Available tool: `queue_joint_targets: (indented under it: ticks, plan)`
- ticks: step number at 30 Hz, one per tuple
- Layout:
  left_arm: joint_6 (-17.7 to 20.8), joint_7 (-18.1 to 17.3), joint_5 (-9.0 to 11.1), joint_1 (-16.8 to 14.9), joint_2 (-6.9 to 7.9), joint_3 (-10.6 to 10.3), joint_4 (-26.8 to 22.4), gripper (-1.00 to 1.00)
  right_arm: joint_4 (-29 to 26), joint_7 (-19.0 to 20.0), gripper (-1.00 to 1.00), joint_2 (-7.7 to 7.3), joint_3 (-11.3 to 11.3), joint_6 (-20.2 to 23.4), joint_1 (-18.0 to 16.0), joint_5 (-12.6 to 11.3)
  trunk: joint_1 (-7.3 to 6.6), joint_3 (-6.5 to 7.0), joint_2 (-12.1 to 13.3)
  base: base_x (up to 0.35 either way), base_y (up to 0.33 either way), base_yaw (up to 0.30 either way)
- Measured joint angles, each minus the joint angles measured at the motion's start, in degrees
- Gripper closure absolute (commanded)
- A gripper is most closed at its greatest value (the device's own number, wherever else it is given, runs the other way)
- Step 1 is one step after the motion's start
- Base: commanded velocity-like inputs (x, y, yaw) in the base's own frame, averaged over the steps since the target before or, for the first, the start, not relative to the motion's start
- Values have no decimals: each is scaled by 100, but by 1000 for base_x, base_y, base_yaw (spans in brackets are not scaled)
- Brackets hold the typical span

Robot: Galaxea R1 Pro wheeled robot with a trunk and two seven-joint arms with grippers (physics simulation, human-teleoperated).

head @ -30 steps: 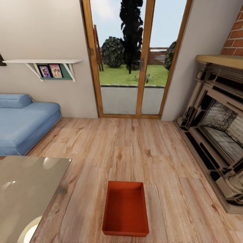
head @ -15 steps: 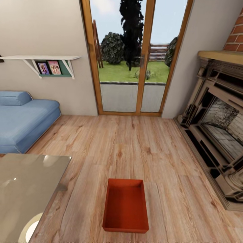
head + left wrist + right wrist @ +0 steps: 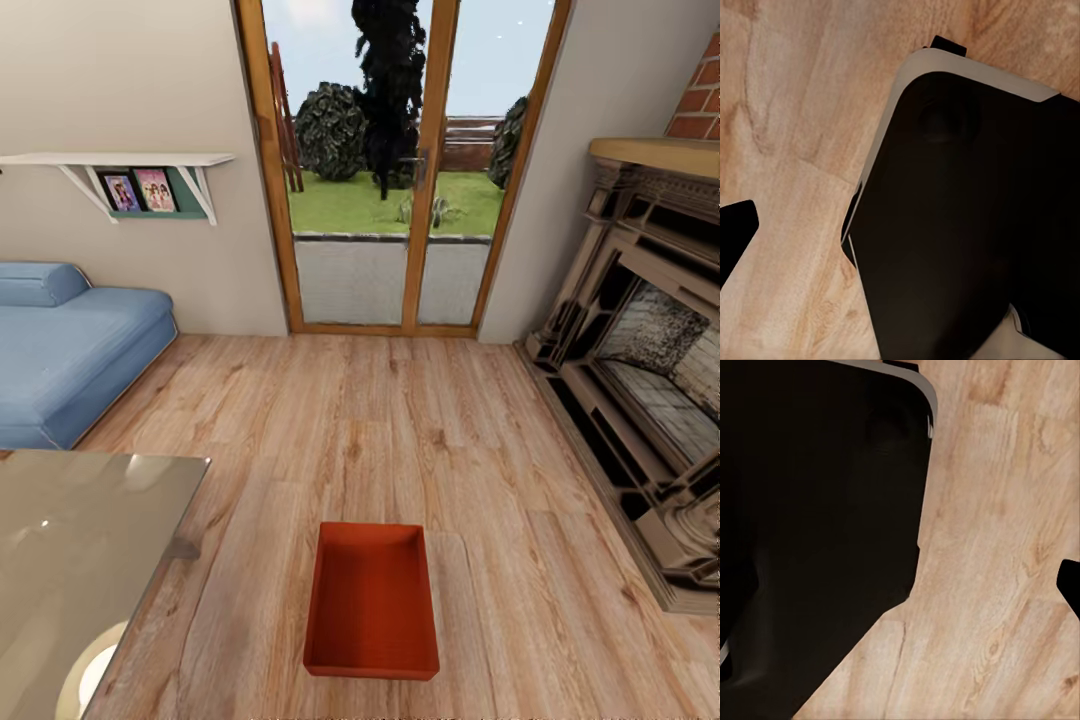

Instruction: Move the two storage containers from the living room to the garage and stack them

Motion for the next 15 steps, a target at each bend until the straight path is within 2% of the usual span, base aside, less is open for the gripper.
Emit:
queue_joint_targets:
  ticks: [15]
  plan:
    - [0, 0, 0, 1, 0, 0, 0, -100, 0, -23, -100, 0, 8, 0, 0, 17, 0, -136, 0, 0, 0, -124]
